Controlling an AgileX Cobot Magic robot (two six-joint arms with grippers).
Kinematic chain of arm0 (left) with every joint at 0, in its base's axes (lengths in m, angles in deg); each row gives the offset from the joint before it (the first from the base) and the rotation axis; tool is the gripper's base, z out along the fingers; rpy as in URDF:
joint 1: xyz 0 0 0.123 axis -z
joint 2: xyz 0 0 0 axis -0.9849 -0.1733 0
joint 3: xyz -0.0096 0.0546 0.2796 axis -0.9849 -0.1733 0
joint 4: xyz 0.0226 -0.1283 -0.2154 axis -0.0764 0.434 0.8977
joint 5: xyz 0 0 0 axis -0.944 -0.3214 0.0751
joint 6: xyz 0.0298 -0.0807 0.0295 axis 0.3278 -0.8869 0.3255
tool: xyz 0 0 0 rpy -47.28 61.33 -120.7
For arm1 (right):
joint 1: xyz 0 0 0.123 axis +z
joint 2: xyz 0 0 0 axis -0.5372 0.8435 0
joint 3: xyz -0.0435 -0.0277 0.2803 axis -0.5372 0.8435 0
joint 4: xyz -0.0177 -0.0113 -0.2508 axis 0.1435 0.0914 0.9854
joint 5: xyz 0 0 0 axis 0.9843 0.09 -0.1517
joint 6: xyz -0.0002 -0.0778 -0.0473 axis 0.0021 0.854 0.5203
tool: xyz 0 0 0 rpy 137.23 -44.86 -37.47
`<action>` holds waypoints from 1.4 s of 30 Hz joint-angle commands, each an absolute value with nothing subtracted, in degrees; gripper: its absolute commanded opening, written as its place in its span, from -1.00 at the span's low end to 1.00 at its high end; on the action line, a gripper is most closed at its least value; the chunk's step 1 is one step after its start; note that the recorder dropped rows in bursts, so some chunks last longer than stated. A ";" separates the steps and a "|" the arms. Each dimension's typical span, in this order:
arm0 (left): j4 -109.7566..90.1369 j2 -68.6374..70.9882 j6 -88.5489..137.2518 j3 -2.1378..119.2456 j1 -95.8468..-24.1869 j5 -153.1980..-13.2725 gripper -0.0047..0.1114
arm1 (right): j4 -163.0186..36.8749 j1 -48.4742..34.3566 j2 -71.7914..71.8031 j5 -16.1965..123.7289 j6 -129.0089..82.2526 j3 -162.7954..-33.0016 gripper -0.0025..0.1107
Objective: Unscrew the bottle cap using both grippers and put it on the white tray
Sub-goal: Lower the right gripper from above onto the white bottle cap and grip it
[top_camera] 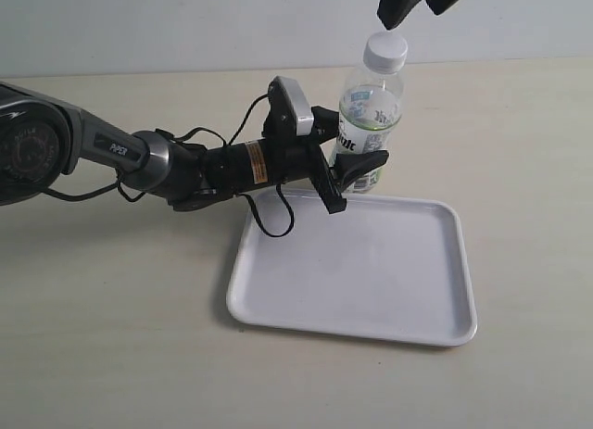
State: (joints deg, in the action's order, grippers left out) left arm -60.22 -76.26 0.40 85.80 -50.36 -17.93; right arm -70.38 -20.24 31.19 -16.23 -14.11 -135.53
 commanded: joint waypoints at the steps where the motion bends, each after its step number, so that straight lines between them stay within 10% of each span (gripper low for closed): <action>1: -60.28 -75.39 2.24 86.14 -50.31 -18.40 -0.92 | -71.27 -19.87 32.28 -16.20 -13.27 -136.05 0.07; 42: -60.40 -75.39 2.21 86.14 -50.23 -18.51 -0.92 | -66.95 -16.10 35.30 -16.20 -16.41 -136.05 0.02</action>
